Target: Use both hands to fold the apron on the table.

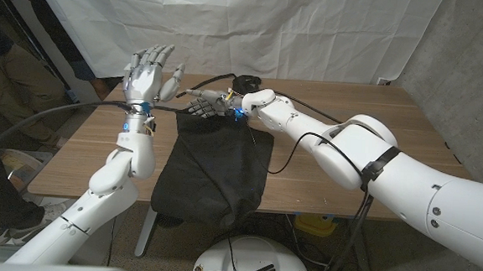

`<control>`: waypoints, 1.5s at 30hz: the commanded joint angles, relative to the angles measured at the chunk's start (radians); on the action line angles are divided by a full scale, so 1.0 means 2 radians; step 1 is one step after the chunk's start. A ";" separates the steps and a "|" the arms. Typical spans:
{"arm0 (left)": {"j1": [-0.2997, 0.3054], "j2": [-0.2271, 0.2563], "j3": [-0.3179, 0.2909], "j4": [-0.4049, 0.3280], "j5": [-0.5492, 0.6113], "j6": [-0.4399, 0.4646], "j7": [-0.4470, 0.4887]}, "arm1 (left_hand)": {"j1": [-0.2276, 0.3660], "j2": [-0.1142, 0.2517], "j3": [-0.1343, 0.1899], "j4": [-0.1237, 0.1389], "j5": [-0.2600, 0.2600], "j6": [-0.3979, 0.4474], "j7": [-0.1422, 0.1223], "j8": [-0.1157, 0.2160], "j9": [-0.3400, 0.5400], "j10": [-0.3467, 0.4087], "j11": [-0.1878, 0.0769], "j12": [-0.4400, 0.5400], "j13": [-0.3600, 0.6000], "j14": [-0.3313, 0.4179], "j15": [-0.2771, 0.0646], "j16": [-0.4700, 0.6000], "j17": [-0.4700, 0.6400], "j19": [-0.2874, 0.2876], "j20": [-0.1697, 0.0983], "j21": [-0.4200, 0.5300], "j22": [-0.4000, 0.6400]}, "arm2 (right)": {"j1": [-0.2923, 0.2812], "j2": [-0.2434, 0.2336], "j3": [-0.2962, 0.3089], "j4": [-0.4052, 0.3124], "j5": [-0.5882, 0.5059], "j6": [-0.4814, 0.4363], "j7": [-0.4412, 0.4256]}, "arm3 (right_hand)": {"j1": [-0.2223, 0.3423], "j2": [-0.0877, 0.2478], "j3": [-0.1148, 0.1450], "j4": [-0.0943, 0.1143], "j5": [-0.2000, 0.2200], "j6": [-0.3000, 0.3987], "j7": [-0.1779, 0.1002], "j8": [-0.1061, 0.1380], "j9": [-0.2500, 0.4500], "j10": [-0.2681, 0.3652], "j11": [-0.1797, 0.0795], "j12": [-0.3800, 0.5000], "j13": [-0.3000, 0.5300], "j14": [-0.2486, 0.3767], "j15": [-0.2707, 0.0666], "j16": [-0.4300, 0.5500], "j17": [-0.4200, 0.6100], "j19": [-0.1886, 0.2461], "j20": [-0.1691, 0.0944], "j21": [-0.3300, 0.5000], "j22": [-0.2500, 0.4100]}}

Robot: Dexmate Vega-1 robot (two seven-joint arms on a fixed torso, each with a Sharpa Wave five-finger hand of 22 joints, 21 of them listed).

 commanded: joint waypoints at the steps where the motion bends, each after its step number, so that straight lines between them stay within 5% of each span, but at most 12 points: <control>1: -0.012 0.006 0.007 0.011 -0.011 -0.020 -0.003 | -0.001 -0.002 0.000 0.003 0.001 -0.002 0.002 0.002 0.001 -0.001 -0.001 -0.002 -0.001 -0.001 -0.007 -0.002 0.001 -0.002 0.000 -0.001 0.000 | -0.072 -0.094 0.009 -0.261 -0.029 -0.074 -0.069 | 0.013 0.002 0.005 -0.011 0.000 0.003 -0.006 0.003 0.000 0.004 -0.005 0.000 0.001 -0.004 0.001 0.004 0.000 -0.001 0.003 -0.006 0.002; 14: -0.021 0.008 0.009 0.019 -0.024 -0.032 -0.007 | -0.004 -0.003 -0.001 0.004 0.000 -0.002 0.001 0.003 0.000 -0.001 0.000 -0.003 -0.002 -0.002 -0.007 -0.003 0.000 -0.003 0.001 -0.002 0.000 | -0.101 -0.154 -0.013 -0.389 -0.072 -0.130 -0.149 | 0.051 0.008 0.025 -0.049 -0.003 0.040 -0.004 0.015 0.001 0.046 -0.001 0.015 0.003 0.009 -0.015 0.017 -0.005 0.000 -0.007 -0.022 0.002; 21: -0.023 0.008 0.009 0.023 -0.029 -0.037 -0.006 | -0.007 -0.004 -0.002 0.006 0.000 -0.002 0.001 0.004 0.000 -0.001 0.001 -0.003 -0.002 -0.003 -0.007 -0.003 -0.001 -0.004 0.000 -0.002 0.000 | -0.099 -0.186 -0.044 -0.455 -0.116 -0.196 -0.172 | 0.072 0.007 0.033 -0.071 -0.003 0.048 -0.004 0.016 0.001 0.057 0.001 0.021 0.007 0.020 -0.025 0.026 -0.002 0.010 -0.015 -0.025 0.003; 32: -0.027 0.009 0.007 0.029 -0.048 -0.058 -0.006 | -0.012 -0.005 -0.005 0.009 0.000 -0.003 0.001 0.004 0.000 -0.001 0.001 -0.003 -0.003 -0.005 -0.007 -0.003 -0.001 -0.005 0.000 -0.003 0.000 | -0.096 -0.220 -0.087 -0.514 -0.177 -0.292 -0.192 | 0.078 0.000 0.035 -0.085 -0.004 0.048 -0.006 0.013 0.003 0.041 -0.004 0.017 0.012 -0.023 -0.028 0.012 0.000 -0.015 -0.024 -0.044 0.003; 45: -0.011 -0.019 -0.054 0.041 -0.206 -0.162 -0.070 | -0.019 -0.023 -0.013 0.003 0.002 -0.030 0.001 -0.002 0.000 -0.020 0.006 -0.010 -0.005 -0.011 0.005 -0.004 -0.003 -0.011 0.013 -0.008 -0.002 | -0.110 -0.251 -0.112 -0.564 -0.221 -0.381 -0.202 | 0.067 -0.012 0.025 -0.088 -0.003 0.042 -0.012 0.010 0.004 0.025 -0.009 0.013 0.015 -0.046 -0.032 0.007 0.000 -0.029 -0.014 -0.058 0.003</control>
